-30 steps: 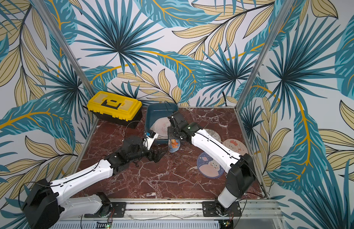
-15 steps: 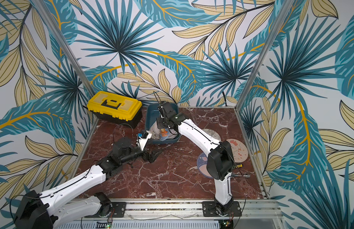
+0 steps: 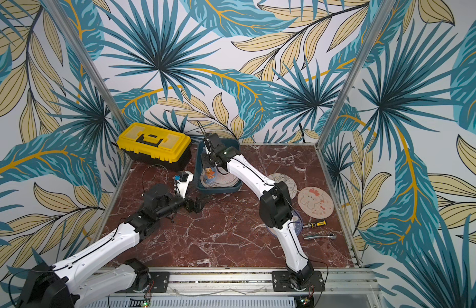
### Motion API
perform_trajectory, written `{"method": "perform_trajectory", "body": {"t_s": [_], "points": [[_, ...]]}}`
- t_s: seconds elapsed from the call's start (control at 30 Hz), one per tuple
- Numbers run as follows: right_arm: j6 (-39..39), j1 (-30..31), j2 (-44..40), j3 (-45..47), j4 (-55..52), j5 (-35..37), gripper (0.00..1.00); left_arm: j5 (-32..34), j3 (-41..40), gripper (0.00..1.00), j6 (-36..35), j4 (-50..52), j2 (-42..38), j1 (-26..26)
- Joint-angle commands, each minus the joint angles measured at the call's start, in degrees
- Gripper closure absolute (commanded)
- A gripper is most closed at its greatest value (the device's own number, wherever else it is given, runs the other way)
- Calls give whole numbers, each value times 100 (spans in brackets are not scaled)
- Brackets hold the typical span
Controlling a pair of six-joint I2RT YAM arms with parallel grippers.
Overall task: Put the coasters into the storage box
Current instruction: Place the coaster in the storage box.
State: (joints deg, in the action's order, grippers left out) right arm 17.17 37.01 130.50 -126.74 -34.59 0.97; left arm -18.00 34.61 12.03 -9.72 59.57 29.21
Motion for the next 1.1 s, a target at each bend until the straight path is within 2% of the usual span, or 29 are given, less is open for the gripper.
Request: {"method": "perform_trajectory", "body": {"t_s": [0.0, 0.3, 0.7, 0.9, 1.07], "points": [[72, -91, 272, -261, -83, -115, 100, -203, -148, 0, 97, -214, 28, -149], [390, -381, 684, -308, -104, -78, 99, -320, -8, 0, 124, -224, 267, -343], [589, -580, 995, -308, -513, 693, 90, -309, 212, 1, 159, -231, 632, -371], [626, -601, 1057, -316, -496, 723, 63, -379, 340, 1, 188, -232, 839, -368], [564, -624, 999, -309, -463, 632, 48, -408, 410, 1, 194, -224, 964, -364]]}}
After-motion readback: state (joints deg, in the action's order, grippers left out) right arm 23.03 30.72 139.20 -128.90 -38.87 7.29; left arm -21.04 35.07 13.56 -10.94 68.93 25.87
